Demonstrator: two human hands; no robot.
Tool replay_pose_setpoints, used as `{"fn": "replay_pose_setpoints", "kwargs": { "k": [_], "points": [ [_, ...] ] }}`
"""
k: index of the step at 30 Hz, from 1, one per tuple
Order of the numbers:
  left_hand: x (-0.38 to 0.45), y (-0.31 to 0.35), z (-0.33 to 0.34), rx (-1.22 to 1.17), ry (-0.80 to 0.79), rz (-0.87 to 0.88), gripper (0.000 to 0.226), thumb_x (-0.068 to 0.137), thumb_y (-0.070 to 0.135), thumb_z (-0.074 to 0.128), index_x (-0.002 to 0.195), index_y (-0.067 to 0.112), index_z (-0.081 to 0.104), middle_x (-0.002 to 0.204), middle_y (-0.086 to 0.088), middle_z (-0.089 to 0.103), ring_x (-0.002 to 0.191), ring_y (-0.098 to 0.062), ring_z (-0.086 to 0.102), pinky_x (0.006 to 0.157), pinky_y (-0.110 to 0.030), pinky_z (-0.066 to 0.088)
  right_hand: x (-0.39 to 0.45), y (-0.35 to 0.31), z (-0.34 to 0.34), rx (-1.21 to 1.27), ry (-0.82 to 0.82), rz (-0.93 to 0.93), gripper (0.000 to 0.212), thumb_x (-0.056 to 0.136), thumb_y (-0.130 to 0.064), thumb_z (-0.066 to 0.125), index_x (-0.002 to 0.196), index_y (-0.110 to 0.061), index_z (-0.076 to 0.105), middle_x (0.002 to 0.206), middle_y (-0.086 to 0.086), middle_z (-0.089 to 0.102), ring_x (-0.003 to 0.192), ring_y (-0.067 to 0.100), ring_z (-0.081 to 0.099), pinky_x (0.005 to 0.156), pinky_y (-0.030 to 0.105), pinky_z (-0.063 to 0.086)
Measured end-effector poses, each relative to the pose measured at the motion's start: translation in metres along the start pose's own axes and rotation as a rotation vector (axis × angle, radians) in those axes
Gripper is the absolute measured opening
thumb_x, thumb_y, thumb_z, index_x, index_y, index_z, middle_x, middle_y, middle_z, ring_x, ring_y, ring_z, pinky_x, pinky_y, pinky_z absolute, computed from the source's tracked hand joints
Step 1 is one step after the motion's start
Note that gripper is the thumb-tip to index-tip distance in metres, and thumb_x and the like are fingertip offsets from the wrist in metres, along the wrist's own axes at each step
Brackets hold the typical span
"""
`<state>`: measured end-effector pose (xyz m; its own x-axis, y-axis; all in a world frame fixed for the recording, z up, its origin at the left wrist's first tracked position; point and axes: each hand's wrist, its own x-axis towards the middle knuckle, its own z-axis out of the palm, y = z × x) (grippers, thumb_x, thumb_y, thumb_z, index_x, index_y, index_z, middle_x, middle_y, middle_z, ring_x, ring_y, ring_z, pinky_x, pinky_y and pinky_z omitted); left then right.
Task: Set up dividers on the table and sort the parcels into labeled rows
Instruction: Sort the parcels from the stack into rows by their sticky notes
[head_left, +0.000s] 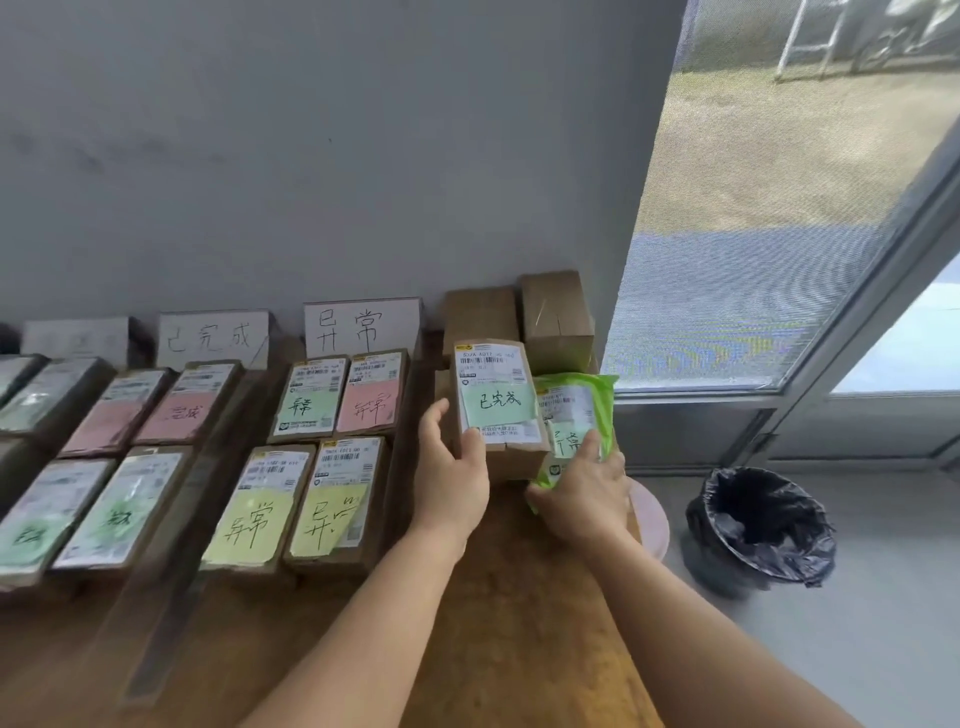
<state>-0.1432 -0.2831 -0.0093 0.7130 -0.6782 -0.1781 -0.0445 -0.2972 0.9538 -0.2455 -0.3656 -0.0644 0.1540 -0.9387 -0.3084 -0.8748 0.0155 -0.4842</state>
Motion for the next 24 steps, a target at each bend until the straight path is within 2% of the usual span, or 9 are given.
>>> {"fn": "replay_pose_setpoints", "kwargs": {
  "k": [3, 6, 9, 11, 14, 18, 24],
  "points": [
    [-0.003, 0.001, -0.004, -0.003, 0.014, 0.005, 0.042, 0.099, 0.029, 0.045, 0.138, 0.038, 0.033, 0.122, 0.009, 0.052, 0.104, -0.009, 0.048, 0.084, -0.025, 0.042, -0.006, 0.005, -0.002, 0.005, 0.002, -0.016, 0.106, 0.072, -0.046, 0.071, 0.146, -0.017, 0.001, 0.143, 0.022, 0.022, 0.13, 0.041, 0.027, 0.107, 0.048, 0.03],
    [-0.007, 0.001, -0.008, 0.001, 0.027, 0.02, 0.04, 0.099, 0.029, 0.045, 0.137, 0.038, 0.035, 0.12, 0.011, 0.051, 0.105, -0.009, 0.048, 0.088, -0.028, 0.044, -0.015, 0.015, -0.007, 0.031, 0.03, -0.035, 0.103, 0.07, -0.045, 0.069, 0.146, -0.019, 0.004, 0.135, 0.02, 0.029, 0.122, 0.04, 0.035, 0.101, 0.047, 0.037],
    [-0.014, 0.001, -0.012, -0.002, 0.036, 0.038, 0.04, 0.099, 0.027, 0.045, 0.137, 0.037, 0.036, 0.115, 0.015, 0.05, 0.099, -0.004, 0.047, 0.086, -0.025, 0.043, -0.026, 0.021, -0.015, 0.045, 0.078, -0.047, 0.1, 0.069, -0.043, 0.067, 0.145, -0.021, 0.006, 0.129, 0.018, 0.032, 0.115, 0.04, 0.038, 0.093, 0.045, 0.038],
    [-0.02, 0.001, -0.015, -0.021, 0.03, 0.042, 0.04, 0.099, 0.027, 0.045, 0.136, 0.038, 0.037, 0.115, 0.015, 0.05, 0.101, -0.003, 0.047, 0.089, -0.028, 0.046, -0.036, 0.022, -0.023, 0.058, 0.128, -0.06, 0.099, 0.067, -0.043, 0.067, 0.144, -0.023, 0.008, 0.126, 0.016, 0.034, 0.112, 0.038, 0.04, 0.088, 0.045, 0.04],
    [-0.031, 0.001, -0.021, -0.058, 0.005, 0.039, 0.04, 0.099, 0.028, 0.045, 0.136, 0.039, 0.036, 0.122, 0.012, 0.054, 0.112, -0.01, 0.049, 0.099, -0.04, 0.047, -0.054, 0.019, -0.035, 0.1, 0.166, -0.118, 0.096, 0.07, -0.045, 0.068, 0.143, -0.025, 0.009, 0.129, 0.016, 0.032, 0.112, 0.038, 0.037, 0.093, 0.047, 0.038],
    [-0.047, 0.004, -0.04, -0.085, -0.012, 0.045, 0.039, 0.098, 0.033, 0.044, 0.134, 0.044, 0.035, 0.133, 0.007, 0.053, 0.122, -0.017, 0.049, 0.102, -0.048, 0.044, -0.09, 0.004, -0.046, 0.131, 0.216, -0.178, 0.097, 0.07, -0.046, 0.068, 0.145, -0.025, 0.011, 0.131, 0.016, 0.031, 0.112, 0.038, 0.037, 0.097, 0.045, 0.035],
    [-0.08, 0.009, -0.113, -0.169, -0.035, 0.13, 0.039, 0.098, 0.033, 0.044, 0.136, 0.041, 0.035, 0.131, 0.007, 0.057, 0.123, -0.017, 0.05, 0.103, -0.049, 0.043, -0.165, -0.036, -0.043, 0.145, 0.273, -0.237, 0.095, 0.07, -0.049, 0.066, 0.145, -0.031, 0.011, 0.135, 0.016, 0.033, 0.121, 0.04, 0.037, 0.1, 0.047, 0.036]
  ]
}}
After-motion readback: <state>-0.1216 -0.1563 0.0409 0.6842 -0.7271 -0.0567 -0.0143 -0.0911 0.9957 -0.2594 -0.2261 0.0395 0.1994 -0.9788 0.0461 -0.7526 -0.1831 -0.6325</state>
